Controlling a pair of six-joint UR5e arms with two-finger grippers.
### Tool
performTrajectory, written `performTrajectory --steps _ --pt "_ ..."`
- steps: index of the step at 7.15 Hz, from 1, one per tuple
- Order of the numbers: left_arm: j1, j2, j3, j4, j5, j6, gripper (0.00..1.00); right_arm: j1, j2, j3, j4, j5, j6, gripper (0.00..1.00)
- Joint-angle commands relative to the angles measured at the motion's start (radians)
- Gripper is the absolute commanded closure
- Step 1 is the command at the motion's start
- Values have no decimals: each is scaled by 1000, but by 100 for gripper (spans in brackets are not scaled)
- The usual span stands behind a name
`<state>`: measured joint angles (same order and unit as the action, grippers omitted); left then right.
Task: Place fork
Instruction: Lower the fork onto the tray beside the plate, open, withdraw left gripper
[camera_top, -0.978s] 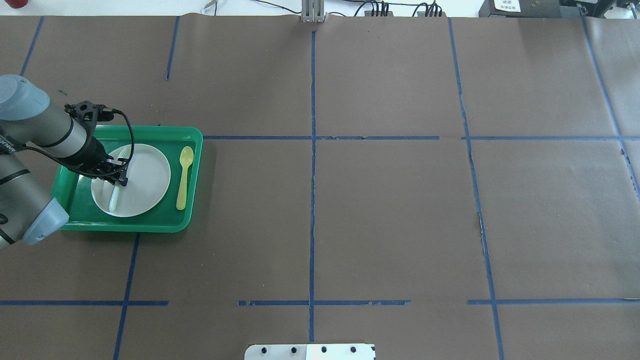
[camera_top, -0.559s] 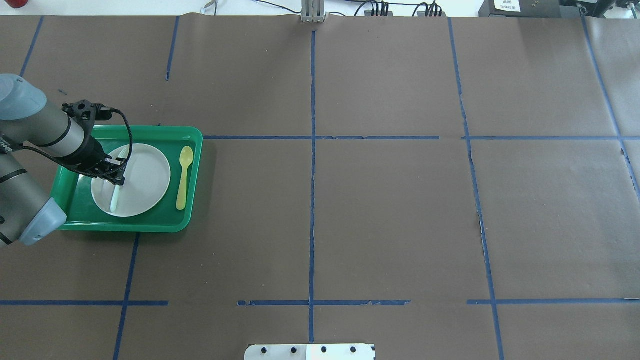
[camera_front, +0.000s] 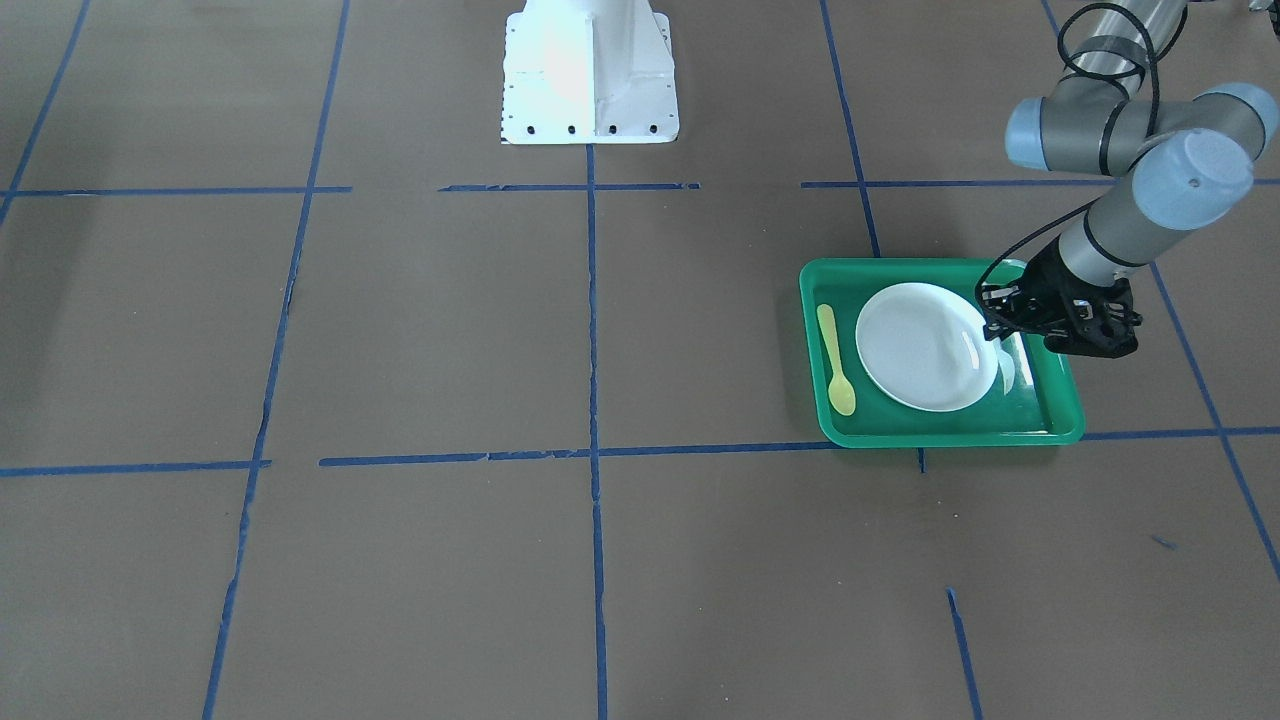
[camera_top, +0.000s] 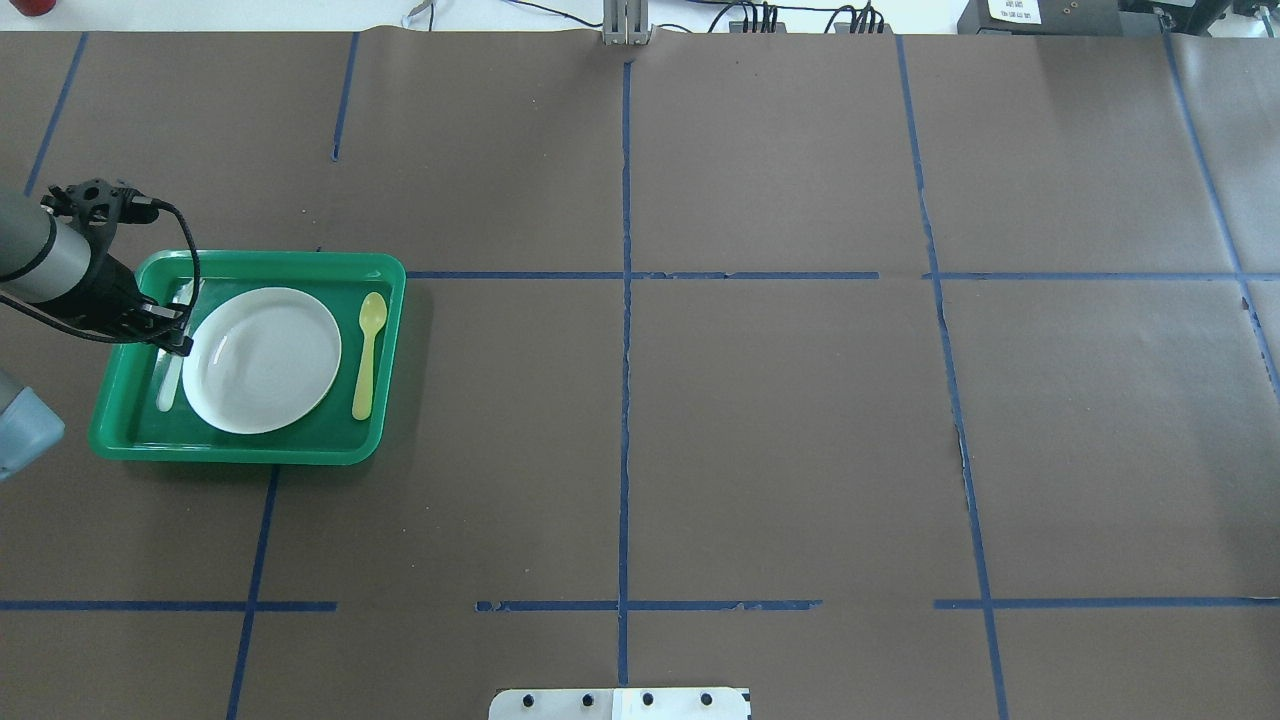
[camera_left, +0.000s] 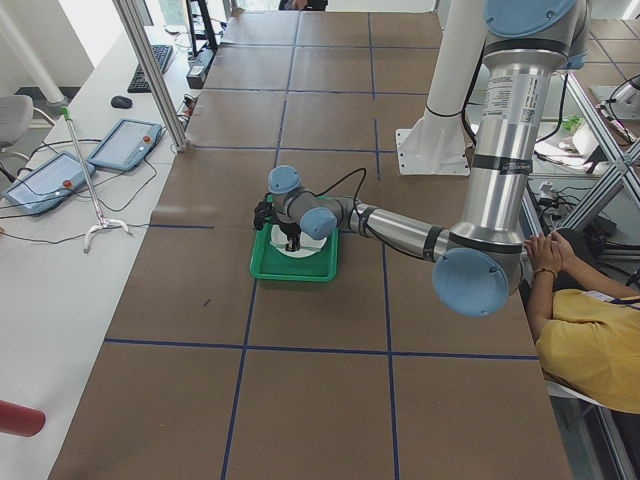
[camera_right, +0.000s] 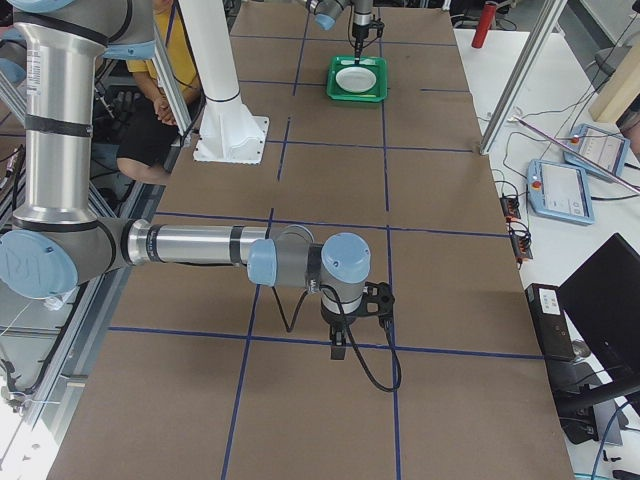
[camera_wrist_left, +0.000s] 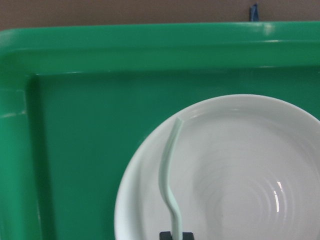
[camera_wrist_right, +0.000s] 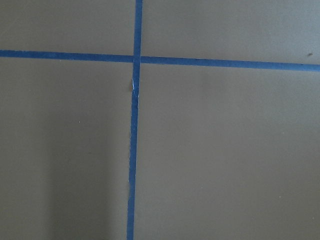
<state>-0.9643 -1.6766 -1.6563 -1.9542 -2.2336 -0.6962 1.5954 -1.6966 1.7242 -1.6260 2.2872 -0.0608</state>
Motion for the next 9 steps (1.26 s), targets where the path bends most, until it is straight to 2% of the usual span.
performTrajectory --steps 1,2,3,4,5,6,8,9 --pt "-34 12 59 -8 3 50 100 0 0 0 0 0 -1 0" --pt "-30 -9 110 -11 2 50 100 0 0 0 0 0 1 0" --pt "-30 -12 110 -9 2 44 89 0 0 0 0 0 -1 0" --pt "-30 -23 110 -9 2 38 72 0 0 0 0 0 -1 0" --pt "-30 -28 107 -9 2 38 21 0 0 0 0 0 1 0" --pt "-31 -28 104 -9 0 40 3 0 0 0 0 0 -1 0" --pt "-98 -28 70 1 -8 62 4 0 0 0 0 0 -1 0" --pt "-153 -15 67 4 -8 146 4 0 0 0 0 0 1 0"
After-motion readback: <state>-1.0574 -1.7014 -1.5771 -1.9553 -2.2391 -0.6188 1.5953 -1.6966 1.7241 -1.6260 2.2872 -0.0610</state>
